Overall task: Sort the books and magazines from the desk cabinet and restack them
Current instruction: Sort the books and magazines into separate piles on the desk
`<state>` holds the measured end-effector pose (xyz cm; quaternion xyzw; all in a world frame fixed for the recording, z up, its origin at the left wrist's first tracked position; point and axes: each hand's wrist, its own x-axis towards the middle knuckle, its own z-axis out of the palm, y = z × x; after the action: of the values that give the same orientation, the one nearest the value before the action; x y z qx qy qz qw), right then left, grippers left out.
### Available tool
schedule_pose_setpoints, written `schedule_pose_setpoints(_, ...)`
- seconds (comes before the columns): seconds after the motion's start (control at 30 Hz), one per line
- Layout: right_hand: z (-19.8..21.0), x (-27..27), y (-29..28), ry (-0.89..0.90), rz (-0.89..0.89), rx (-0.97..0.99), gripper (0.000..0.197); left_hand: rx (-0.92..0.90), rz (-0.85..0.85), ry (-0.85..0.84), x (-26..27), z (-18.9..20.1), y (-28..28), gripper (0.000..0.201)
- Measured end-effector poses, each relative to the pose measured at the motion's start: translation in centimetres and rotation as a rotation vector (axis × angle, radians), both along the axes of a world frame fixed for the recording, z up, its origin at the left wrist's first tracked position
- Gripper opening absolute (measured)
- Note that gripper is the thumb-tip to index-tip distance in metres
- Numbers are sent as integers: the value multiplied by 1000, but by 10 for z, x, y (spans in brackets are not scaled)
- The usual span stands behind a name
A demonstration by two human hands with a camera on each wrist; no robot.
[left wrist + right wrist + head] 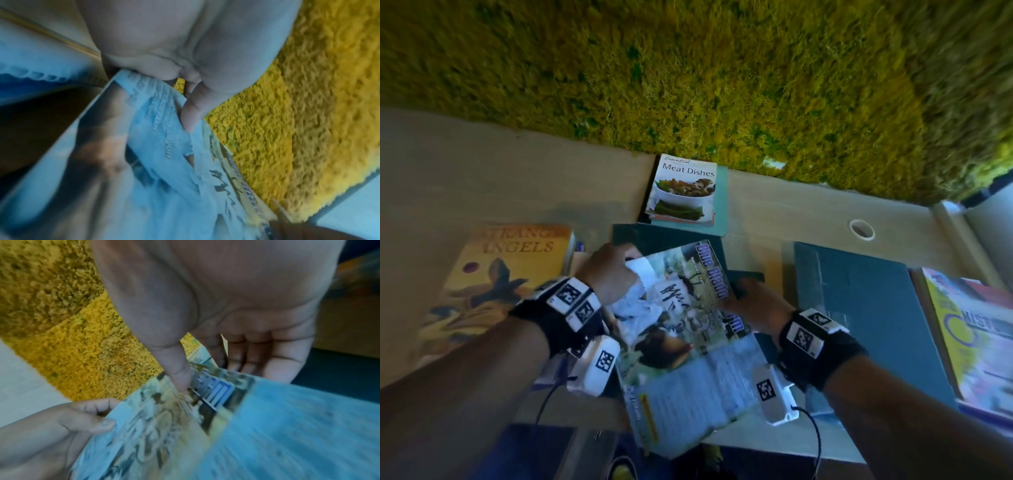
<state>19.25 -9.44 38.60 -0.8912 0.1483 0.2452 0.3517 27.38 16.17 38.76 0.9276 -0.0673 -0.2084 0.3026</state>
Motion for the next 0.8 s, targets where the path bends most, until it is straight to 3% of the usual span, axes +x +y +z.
schedule_pose_setpoints(0.1,3,-17,-1,17,-55,77,42,-158,49,29,-6,11,6,19)
schedule_pose_setpoints(0.13,6,-23,-2,6,-100,139,37,-181,69,-1,-9,12,5,19)
schedule_pose_setpoints(0.2,18,-35,-3,-33,-167,324,15,-123,96,-103,-19,15,3,25)
schedule_pose_setpoints(0.27,33,-39,-7,-121,-177,507,10,-9,88,-232,-32,18,-2,49)
schedule_pose_setpoints(0.37,64,-35,-8,-303,-198,670,36,-25,-16,-483,-68,35,-18,66)
schedule_pose_setpoints(0.43,87,-30,-8,-399,-241,786,33,-50,-57,-596,-95,55,-35,72)
schedule_pose_setpoints(0.5,106,-26,-6,-531,-245,774,32,-90,-53,-586,-113,75,-52,76)
schedule_pose_setpoints(0.57,121,-29,-2,-660,-159,641,43,-149,-1,-568,-124,90,-65,81)
schedule_pose_setpoints(0.67,126,-42,6,-750,22,459,21,-200,73,-610,-132,100,-72,80)
schedule_pose_setpoints(0.73,118,-51,12,-742,157,412,18,-280,93,-512,-133,96,-71,81)
schedule_pose_setpoints(0.8,105,-59,18,-719,355,413,8,-500,133,-368,-137,90,-71,76)
